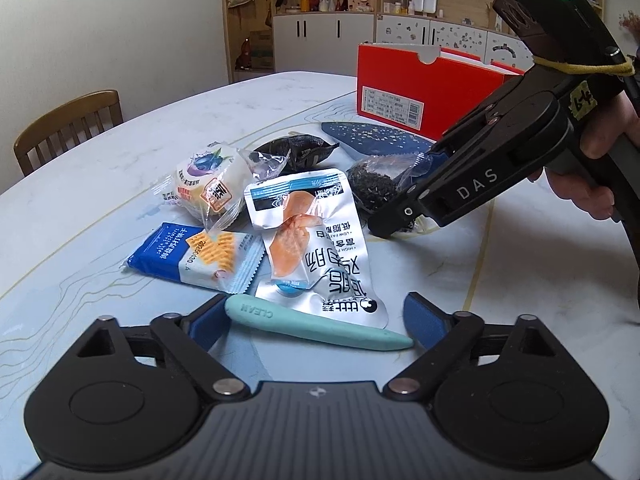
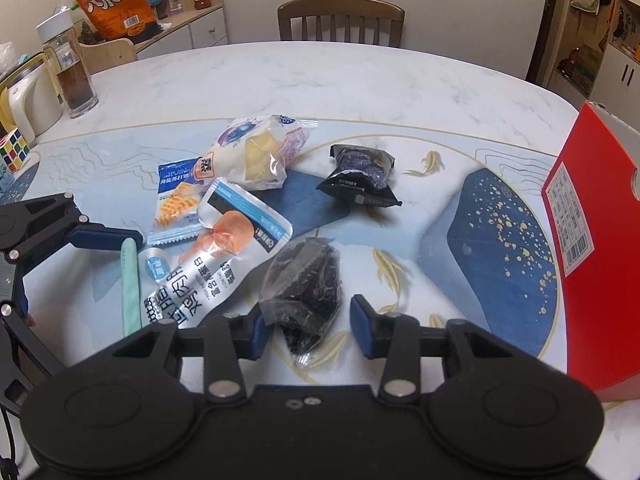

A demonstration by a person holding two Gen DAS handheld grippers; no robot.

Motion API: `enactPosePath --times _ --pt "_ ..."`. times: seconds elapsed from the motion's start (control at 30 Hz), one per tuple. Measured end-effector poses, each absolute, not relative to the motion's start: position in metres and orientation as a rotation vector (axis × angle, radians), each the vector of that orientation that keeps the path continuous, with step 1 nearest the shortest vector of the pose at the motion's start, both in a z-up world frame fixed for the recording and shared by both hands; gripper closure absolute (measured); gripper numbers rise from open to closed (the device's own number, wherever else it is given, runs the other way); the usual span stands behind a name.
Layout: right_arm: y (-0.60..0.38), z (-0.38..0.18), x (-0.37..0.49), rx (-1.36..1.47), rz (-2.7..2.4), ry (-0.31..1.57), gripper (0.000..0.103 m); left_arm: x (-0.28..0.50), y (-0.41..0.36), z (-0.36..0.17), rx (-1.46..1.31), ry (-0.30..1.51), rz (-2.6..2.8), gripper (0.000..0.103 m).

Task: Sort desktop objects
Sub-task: 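Grasp the black bag with the right tool while the left tool grasps the mint-green stick, then lift and carry the black bag and green stick into the red shoebox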

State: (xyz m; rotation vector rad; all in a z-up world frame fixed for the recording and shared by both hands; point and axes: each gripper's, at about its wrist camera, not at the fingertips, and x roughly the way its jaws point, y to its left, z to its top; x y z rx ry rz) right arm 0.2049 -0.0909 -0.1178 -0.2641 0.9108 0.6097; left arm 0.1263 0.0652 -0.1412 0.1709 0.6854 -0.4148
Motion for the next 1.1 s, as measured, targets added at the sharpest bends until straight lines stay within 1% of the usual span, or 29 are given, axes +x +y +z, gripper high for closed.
enactPosePath --times 0.03,0.1,0.27,0.37,0.43,0.53,0.63,1.1 --pt "-0.091 -0.118 0.205 -0.263 0.611 0.911 0.066 0.126 0.065 -0.141 0.17 0.684 -0.412 0.016" --pt "-0.091 -0.117 0.204 -0.265 0.611 0.91 0.068 0.126 0.064 -0.14 0.169 0.685 -0.409 0.017" --pt "-0.091 -0.116 0.203 -0.255 0.62 0.915 0.07 0.125 0.063 -0.138 0.193 0.69 -0.434 0.017" --pt "-0.092 -0.114 0.202 -0.25 0.627 0.915 0.071 0.124 0.063 -0.138 0.224 0.688 -0.457 0.012" --pt "-0.094 -0.113 0.2 -0.245 0.632 0.915 0.071 0.124 0.064 -0.138 0.24 0.688 -0.473 0.004" --pt "-0.096 -0.112 0.199 -0.246 0.63 0.917 0.071 0.124 0.067 -0.139 0.257 0.685 -0.52 0.003" --pt "-0.099 -0.111 0.197 -0.24 0.626 0.923 0.071 0.123 0.068 -0.141 0.266 0.685 -0.574 0.001" --pt "-0.103 -0.114 0.193 -0.233 0.617 0.939 0.071 0.116 0.08 -0.143 0.236 0.674 -0.596 0.0"
